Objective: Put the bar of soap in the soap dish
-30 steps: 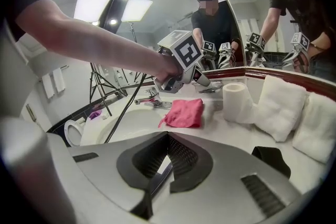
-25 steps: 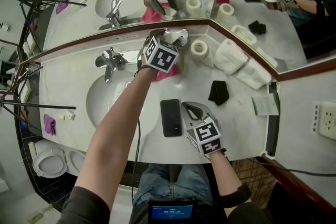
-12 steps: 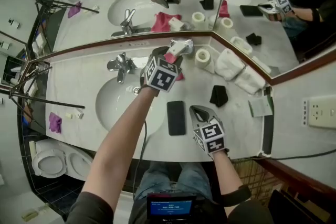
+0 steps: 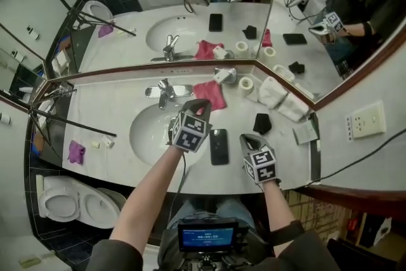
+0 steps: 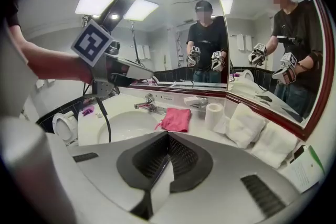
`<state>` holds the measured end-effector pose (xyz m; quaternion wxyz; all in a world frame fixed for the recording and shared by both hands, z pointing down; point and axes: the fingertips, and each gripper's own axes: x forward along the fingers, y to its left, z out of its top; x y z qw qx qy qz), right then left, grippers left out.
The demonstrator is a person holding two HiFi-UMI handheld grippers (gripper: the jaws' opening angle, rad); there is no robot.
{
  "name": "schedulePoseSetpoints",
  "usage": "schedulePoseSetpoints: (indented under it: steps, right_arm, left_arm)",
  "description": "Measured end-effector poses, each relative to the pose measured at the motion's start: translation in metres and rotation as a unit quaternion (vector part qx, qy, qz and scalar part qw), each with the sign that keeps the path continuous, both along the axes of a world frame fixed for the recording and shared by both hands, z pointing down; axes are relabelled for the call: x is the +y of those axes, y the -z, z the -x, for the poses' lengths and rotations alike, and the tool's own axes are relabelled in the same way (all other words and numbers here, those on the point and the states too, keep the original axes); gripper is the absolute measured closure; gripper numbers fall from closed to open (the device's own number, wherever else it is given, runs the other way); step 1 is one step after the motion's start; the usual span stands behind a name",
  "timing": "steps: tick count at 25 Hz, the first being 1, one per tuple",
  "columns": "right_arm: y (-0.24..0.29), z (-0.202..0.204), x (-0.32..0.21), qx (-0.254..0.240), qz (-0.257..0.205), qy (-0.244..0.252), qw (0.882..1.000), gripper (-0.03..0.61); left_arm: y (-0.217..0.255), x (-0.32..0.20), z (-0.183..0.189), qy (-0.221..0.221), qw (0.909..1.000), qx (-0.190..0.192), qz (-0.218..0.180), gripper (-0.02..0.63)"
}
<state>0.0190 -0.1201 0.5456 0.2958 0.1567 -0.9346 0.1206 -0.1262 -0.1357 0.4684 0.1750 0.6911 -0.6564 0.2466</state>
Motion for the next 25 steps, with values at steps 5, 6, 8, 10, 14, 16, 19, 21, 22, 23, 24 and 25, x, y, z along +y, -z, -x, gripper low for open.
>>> schedulePoseSetpoints:
  steps: [5,6,8,10,14,16,19,21,22,23,24,25]
  right_arm:
    - [0.011,-0.013,0.006,0.007,-0.013,-0.016,1.0,0.557]
    - [0.012,-0.016,0.005,0.008,-0.016,-0.02,1.0,0.557]
    - [0.015,-0.019,0.002,0.011,-0.023,-0.025,0.999,0.557]
    - [0.015,-0.025,0.003,0.018,-0.026,-0.03,0.999,0.557]
    - [0.012,-0.045,0.009,0.028,-0.022,-0.05,0.998,0.557]
    - [0.011,-0.051,0.012,0.028,-0.019,-0.058,0.998,0.557]
    - [0.012,-0.054,0.016,0.027,-0.018,-0.064,0.997,0.557]
    - [0.011,-0.055,0.018,0.025,-0.017,-0.065,0.997,0.557]
    - [0.011,-0.056,0.019,0.024,-0.016,-0.065,0.997,0.557]
    - [0.011,-0.057,0.019,0.023,-0.016,-0.064,0.998,0.557]
    - [0.01,-0.058,0.019,0.022,-0.016,-0.064,0.998,0.557]
    - [0.01,-0.059,0.019,0.021,-0.016,-0.062,0.998,0.557]
  left_arm:
    - [0.017,0.053,0.0,0.013,0.9997,0.015,-0.012,0.614]
    - [0.018,0.062,0.002,0.019,0.9996,0.017,-0.013,0.614]
    - [0.02,0.078,0.007,0.032,0.9991,0.024,-0.016,0.614]
    - [0.022,0.095,0.009,0.041,0.9985,0.031,-0.018,0.614]
    - [0.022,0.126,0.003,0.048,0.998,0.037,-0.021,0.614]
    - [0.021,0.139,0.002,0.053,0.9976,0.037,-0.023,0.614]
    - [0.019,0.154,0.002,0.065,0.997,0.031,-0.028,0.614]
    - [0.019,0.161,0.002,0.073,0.9962,0.034,-0.032,0.614]
    - [0.019,0.164,0.001,0.078,0.9958,0.035,-0.034,0.614]
    - [0.018,0.166,0.0,0.083,0.9953,0.036,-0.036,0.614]
    - [0.019,0.168,0.0,0.087,0.9948,0.037,-0.038,0.614]
    - [0.019,0.17,0.0,0.092,0.9943,0.037,-0.04,0.614]
